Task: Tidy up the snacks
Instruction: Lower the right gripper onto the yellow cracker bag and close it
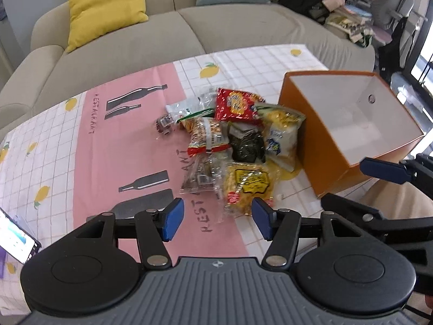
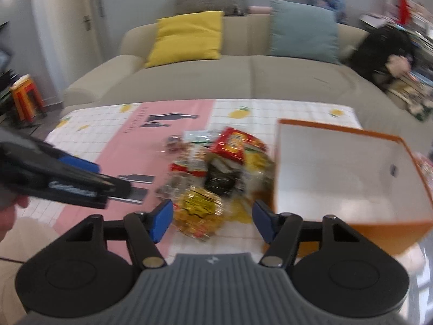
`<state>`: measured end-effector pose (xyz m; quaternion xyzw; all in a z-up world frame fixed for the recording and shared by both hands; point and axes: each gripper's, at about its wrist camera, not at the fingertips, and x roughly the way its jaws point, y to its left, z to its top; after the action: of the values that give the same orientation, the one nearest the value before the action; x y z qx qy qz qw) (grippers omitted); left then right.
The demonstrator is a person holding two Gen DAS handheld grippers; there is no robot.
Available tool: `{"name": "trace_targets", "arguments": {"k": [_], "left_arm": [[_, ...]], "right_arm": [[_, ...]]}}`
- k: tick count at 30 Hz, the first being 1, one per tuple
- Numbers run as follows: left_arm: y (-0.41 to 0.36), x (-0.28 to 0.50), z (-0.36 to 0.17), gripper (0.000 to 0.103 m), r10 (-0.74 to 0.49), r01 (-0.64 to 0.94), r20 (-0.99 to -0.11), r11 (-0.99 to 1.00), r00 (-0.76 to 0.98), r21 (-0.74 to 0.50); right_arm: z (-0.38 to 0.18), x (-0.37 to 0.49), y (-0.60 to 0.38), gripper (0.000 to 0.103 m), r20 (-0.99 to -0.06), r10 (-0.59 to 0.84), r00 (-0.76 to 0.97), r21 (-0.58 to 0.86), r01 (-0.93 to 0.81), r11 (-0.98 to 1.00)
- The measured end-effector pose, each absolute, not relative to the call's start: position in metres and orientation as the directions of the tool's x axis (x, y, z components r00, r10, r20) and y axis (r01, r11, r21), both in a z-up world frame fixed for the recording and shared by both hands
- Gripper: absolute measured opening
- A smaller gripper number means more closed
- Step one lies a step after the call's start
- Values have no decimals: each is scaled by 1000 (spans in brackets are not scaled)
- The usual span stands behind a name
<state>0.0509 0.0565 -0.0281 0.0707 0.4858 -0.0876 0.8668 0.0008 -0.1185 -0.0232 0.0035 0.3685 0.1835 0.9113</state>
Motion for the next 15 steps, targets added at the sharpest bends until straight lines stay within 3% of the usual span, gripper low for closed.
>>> {"name": "trace_targets", "arguments": {"k": [9,15], "left_arm": [[69,85,-57,69,-72,270,-902,962,426,50],[83,111,-84,69,-50,236,-923,971,381,45]], "right_arm": [[-61,41,-85,65,-721,365,589,127,-405,905],[-94,69,-74,79,-780,343,522,161,-363,918]]}}
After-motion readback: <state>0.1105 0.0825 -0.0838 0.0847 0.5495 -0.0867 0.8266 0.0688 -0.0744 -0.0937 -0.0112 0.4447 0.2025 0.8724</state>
